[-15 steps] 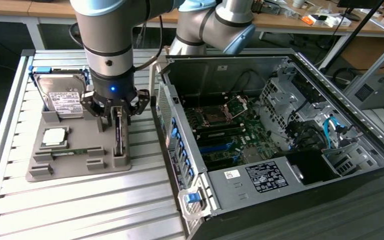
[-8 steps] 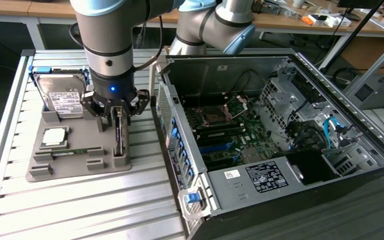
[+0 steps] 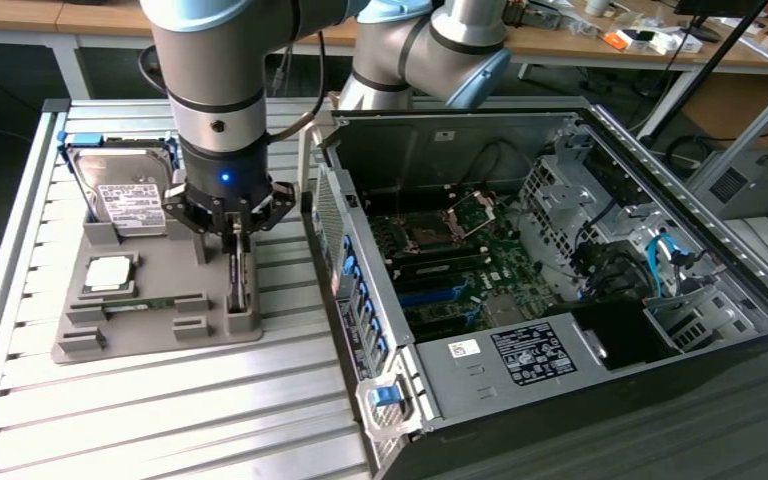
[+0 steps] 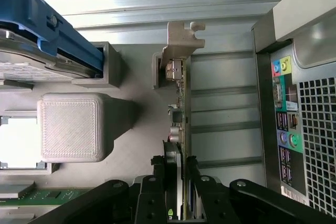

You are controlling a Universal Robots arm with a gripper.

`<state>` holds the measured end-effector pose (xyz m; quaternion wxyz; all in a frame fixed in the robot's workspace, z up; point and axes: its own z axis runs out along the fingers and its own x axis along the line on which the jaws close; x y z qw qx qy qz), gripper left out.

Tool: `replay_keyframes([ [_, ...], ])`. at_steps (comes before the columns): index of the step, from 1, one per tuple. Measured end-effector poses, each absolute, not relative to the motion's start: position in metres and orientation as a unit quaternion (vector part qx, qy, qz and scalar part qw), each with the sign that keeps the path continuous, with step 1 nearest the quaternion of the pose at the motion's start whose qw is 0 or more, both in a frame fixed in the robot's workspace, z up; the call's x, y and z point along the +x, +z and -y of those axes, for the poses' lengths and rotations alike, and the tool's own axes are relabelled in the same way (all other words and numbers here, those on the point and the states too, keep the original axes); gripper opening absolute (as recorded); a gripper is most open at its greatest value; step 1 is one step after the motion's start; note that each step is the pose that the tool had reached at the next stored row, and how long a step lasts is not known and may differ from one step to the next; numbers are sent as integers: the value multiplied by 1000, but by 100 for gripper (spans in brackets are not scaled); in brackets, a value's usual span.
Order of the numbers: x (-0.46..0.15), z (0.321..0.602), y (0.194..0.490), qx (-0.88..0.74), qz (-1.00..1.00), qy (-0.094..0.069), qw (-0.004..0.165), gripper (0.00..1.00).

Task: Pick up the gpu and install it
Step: 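Pick up the gpu and move the gpu toward the slot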

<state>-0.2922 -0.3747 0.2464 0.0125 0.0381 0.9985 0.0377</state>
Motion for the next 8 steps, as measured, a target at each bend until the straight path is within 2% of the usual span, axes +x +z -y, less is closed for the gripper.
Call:
replay_keyframes([
  [8, -292, 375, 246, 38, -998, 38, 13, 27],
])
